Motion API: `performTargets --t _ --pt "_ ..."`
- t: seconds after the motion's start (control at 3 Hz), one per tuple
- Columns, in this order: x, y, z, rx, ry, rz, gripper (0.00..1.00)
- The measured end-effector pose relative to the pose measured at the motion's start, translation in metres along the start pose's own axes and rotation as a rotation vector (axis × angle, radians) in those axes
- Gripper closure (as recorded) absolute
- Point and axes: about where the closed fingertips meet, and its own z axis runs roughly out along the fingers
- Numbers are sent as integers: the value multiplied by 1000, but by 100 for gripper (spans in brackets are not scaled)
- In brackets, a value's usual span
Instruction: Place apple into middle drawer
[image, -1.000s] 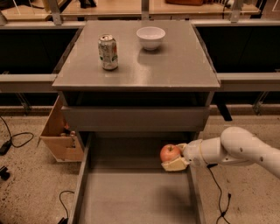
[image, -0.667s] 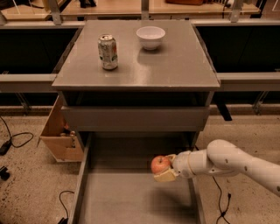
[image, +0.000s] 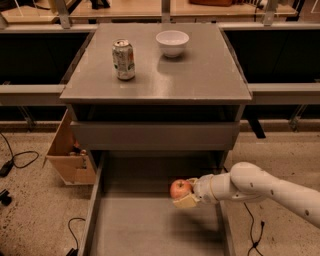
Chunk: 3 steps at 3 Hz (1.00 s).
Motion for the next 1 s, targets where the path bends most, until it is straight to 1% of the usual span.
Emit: performTargets --t 0.33,0.67,1.0 --pt "27 -9 41 -1 1 25 100" --pt "58 -11 91 15 -39 13 100" --pt "69 -10 115 33 -62 -14 100"
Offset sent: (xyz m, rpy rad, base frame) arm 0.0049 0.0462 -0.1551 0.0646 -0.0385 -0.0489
